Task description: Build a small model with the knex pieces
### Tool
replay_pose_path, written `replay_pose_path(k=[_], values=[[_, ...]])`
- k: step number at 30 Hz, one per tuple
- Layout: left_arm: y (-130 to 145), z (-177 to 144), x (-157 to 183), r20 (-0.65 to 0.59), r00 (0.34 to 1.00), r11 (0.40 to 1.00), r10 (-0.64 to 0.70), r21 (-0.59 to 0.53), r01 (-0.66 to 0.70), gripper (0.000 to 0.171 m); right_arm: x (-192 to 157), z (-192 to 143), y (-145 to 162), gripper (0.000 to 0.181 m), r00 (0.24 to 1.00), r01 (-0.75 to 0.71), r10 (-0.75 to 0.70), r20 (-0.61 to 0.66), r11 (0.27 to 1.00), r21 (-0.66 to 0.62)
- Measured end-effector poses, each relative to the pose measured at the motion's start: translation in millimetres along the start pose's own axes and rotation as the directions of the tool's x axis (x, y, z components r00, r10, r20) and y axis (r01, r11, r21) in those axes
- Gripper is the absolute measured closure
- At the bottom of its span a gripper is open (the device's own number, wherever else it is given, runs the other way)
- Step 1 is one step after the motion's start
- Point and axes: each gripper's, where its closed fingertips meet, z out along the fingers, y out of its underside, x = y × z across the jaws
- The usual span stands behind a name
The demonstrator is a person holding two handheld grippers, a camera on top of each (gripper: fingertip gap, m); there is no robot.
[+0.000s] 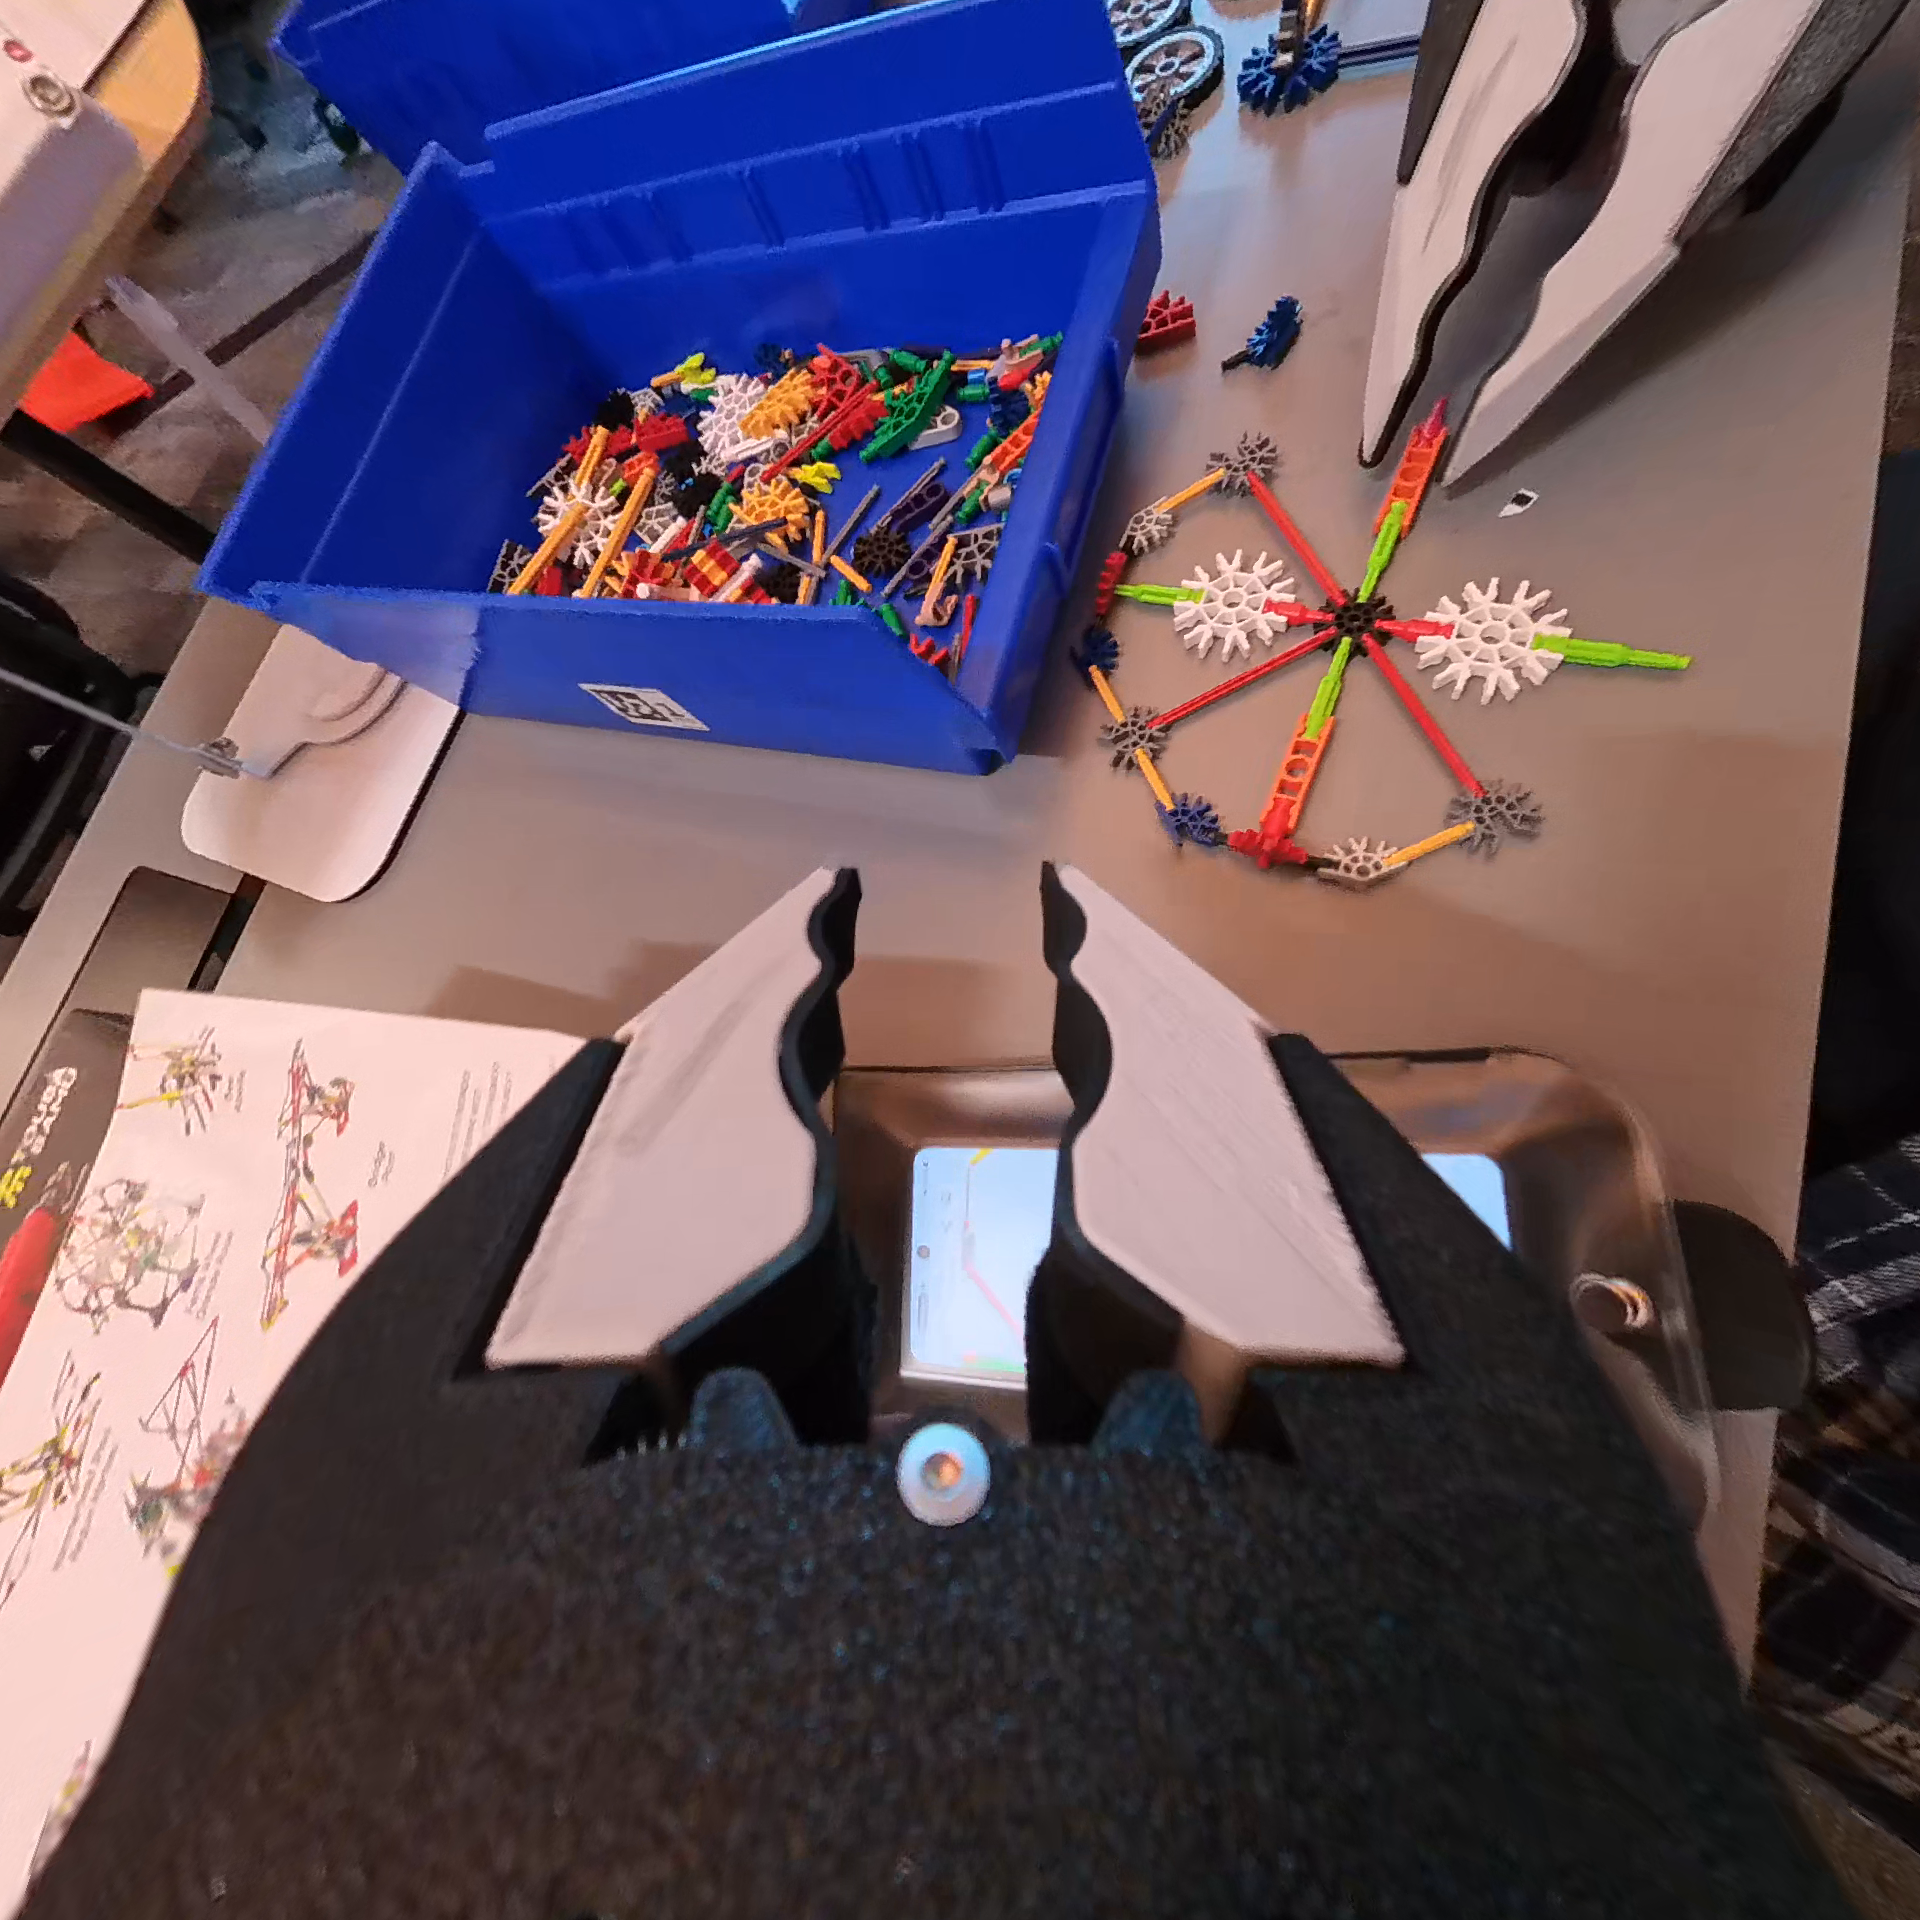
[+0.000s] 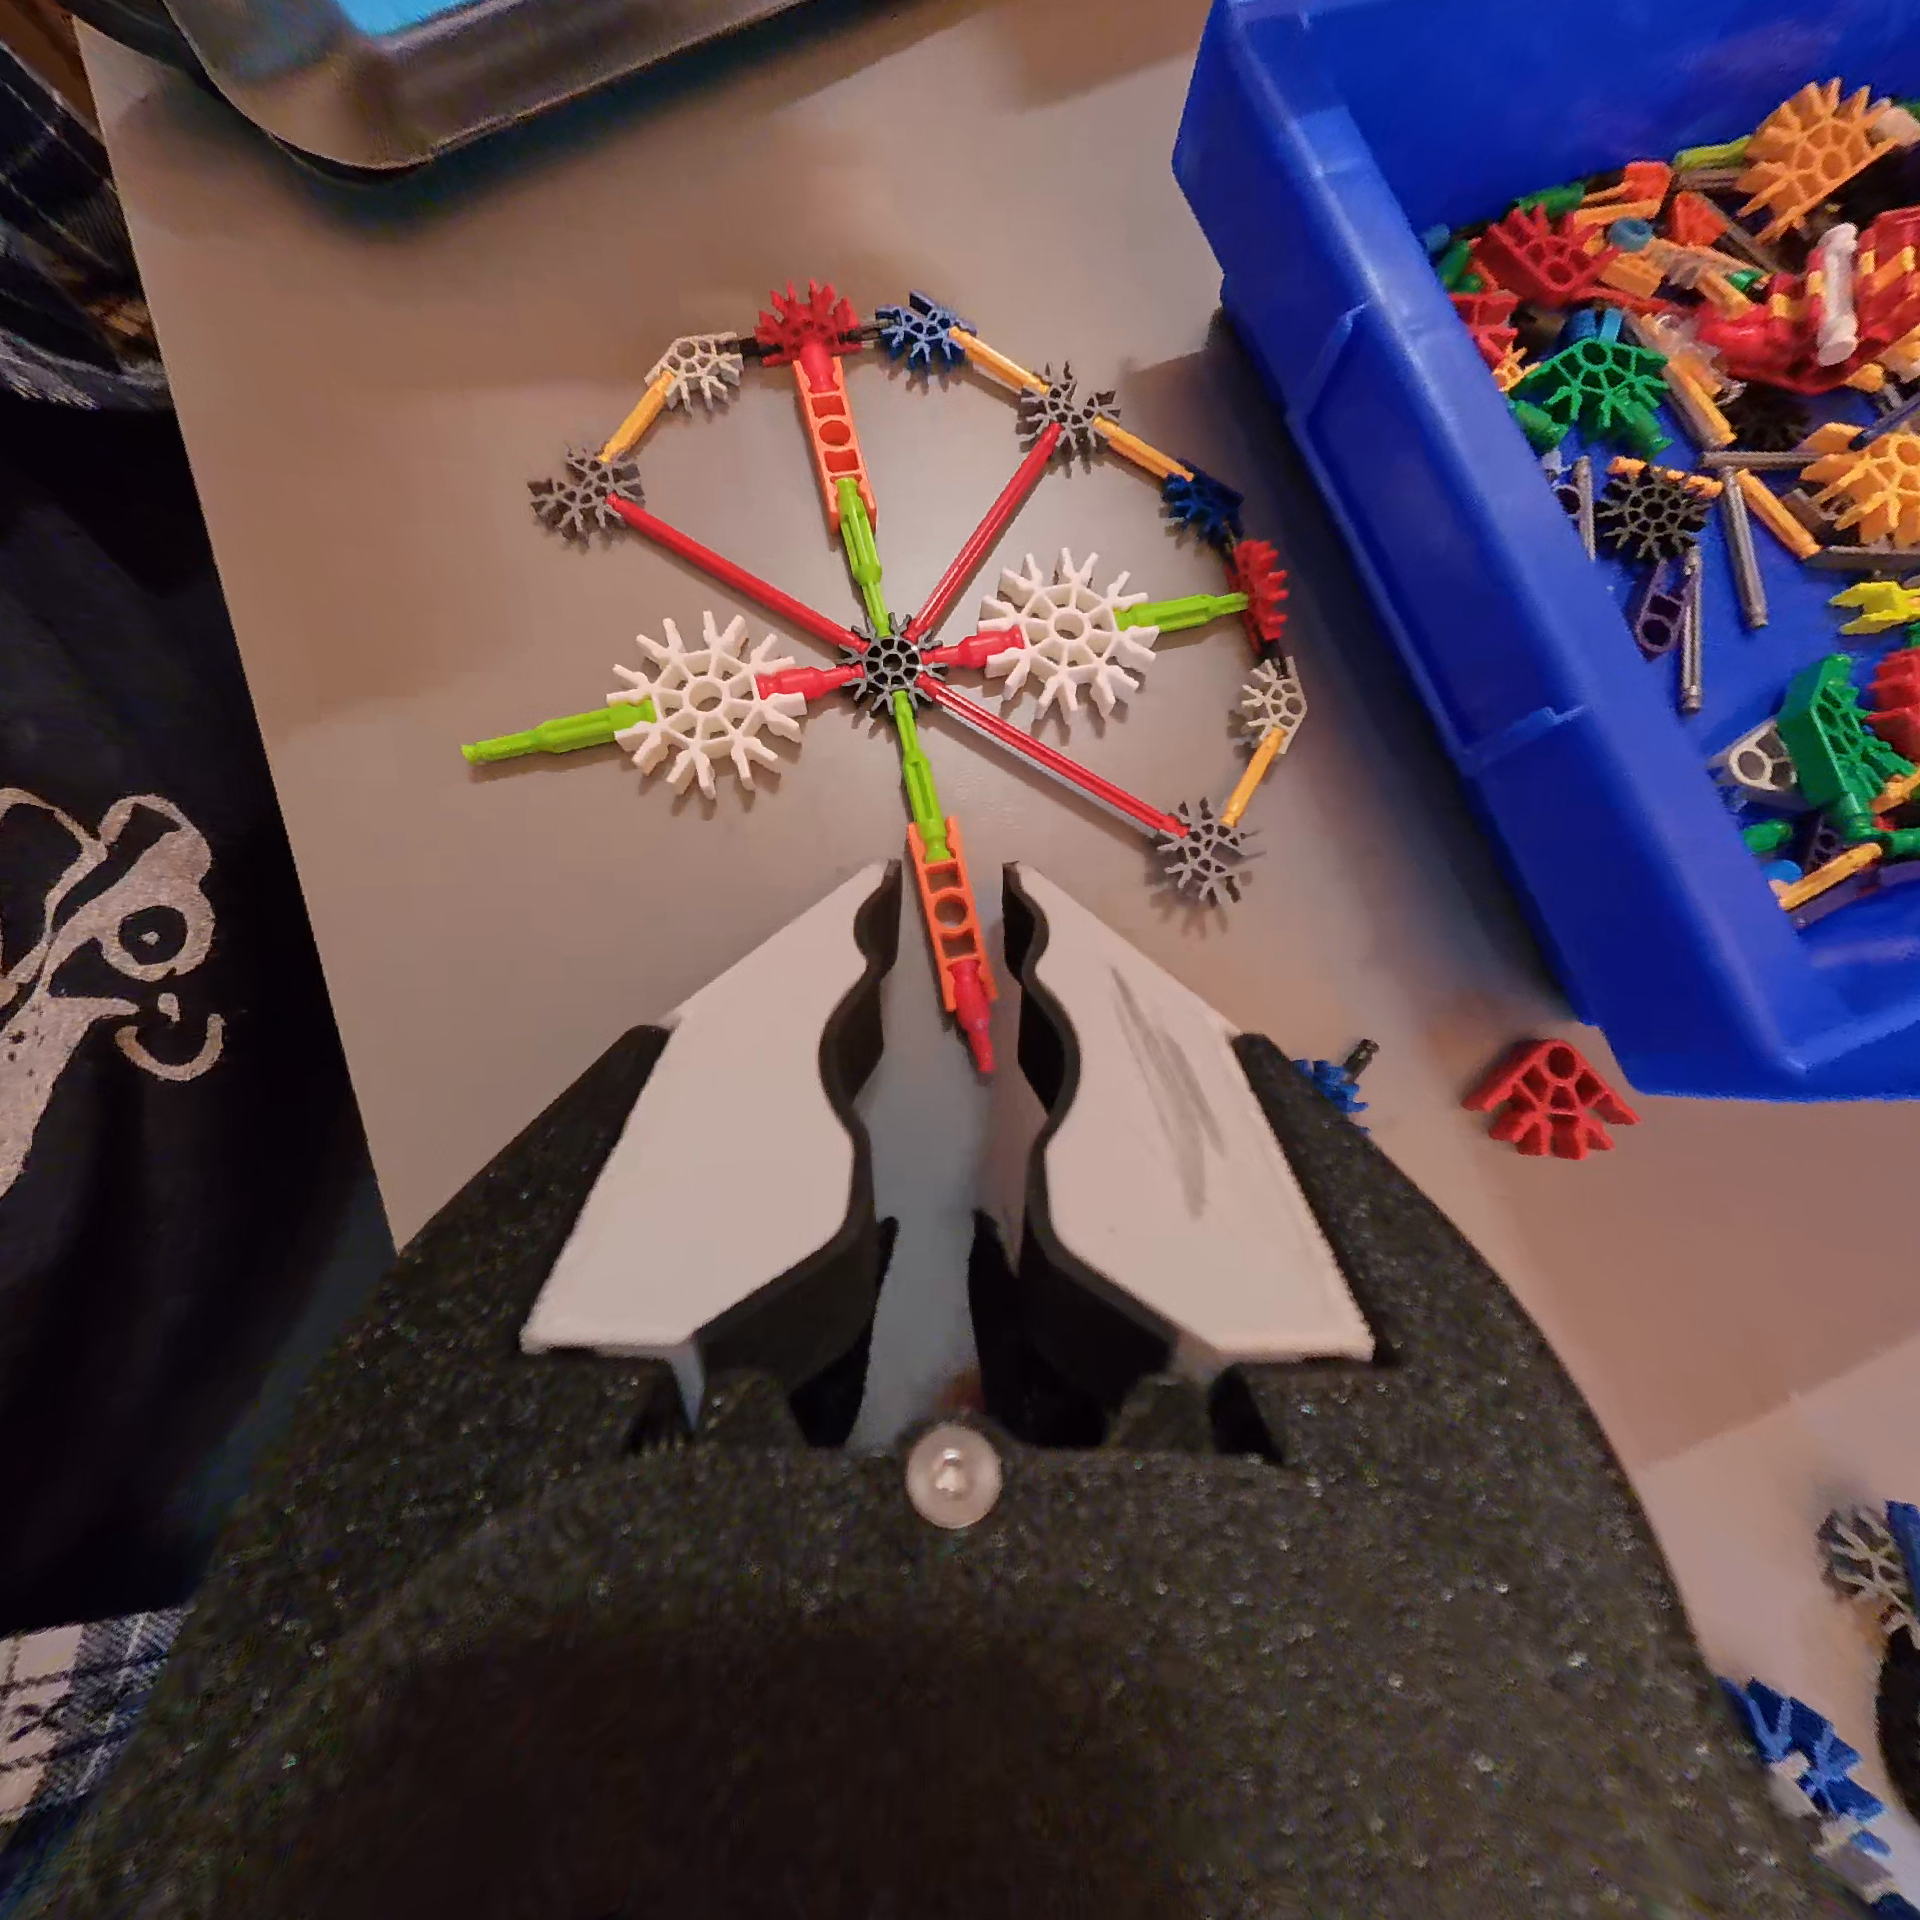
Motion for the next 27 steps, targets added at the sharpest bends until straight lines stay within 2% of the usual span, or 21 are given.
replay_pose_path(k=[14,23,27], values=[[-0.2,-9.6,-2.1,0.019,1.000,1.000,-0.009,0.027,0.008,0.137,9.6,-20.2,-10.9,0.159,0.999,-0.003,0.005,-0.053,0.999,0.052],[-4.2,-5.5,-0.8,0.013,1.000,0.999,-0.004,0.046,0.003,0.137,49.5,-70.5,-36.3,0.156,0.970,-0.061,0.100,-0.223,0.983,0.174],[-8.5,-1.4,-1.6,0.014,1.000,0.998,-0.001,0.062,0.000,0.137,67.5,-82.5,-48.0,0.156,0.952,-0.058,0.108,-0.285,0.982,0.178]])
